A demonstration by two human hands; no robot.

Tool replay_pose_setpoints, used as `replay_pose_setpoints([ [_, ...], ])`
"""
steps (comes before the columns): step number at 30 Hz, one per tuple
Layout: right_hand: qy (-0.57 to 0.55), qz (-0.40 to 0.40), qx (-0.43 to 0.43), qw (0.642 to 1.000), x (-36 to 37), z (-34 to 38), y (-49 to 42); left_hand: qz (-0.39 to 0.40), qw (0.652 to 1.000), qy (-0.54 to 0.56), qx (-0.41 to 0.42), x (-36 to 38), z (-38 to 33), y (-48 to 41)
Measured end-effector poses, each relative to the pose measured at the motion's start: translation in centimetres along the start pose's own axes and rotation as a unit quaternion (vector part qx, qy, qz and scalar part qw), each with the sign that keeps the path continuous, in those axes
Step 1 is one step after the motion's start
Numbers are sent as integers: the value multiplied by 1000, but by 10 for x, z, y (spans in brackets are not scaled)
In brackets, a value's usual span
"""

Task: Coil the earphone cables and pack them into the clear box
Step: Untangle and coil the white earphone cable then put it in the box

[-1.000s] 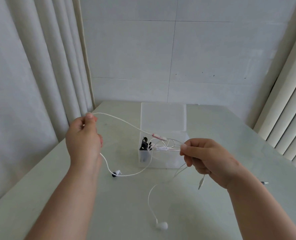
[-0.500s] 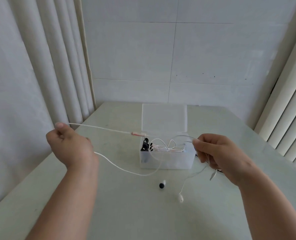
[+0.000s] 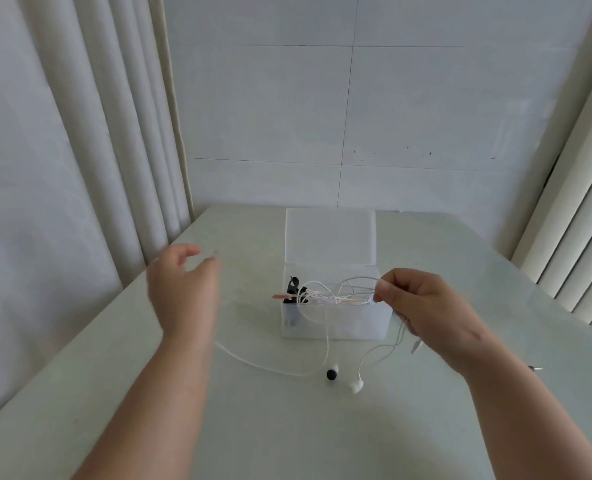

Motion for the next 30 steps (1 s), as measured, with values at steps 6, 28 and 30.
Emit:
replay_pose_setpoints([
  [6,12,38,-54,998,18,14,7,329,889,-7,317,40,-57,72],
  [28,49,53,-26,997,23,17,9,269,931,8,246,27,-55,51],
  [30,61,54,-22,996,23,15,9,262,933,2,247,26,-54,49],
])
Point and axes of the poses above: each hand's wrist, its own y-axis away from the middle knuckle, its own x-axis out of the palm, z = x × y, the point moved 5 cm from there along -y, towards the middle knuckle, and after that the axes turned 2 degrees about x, right-handed, at the moved point
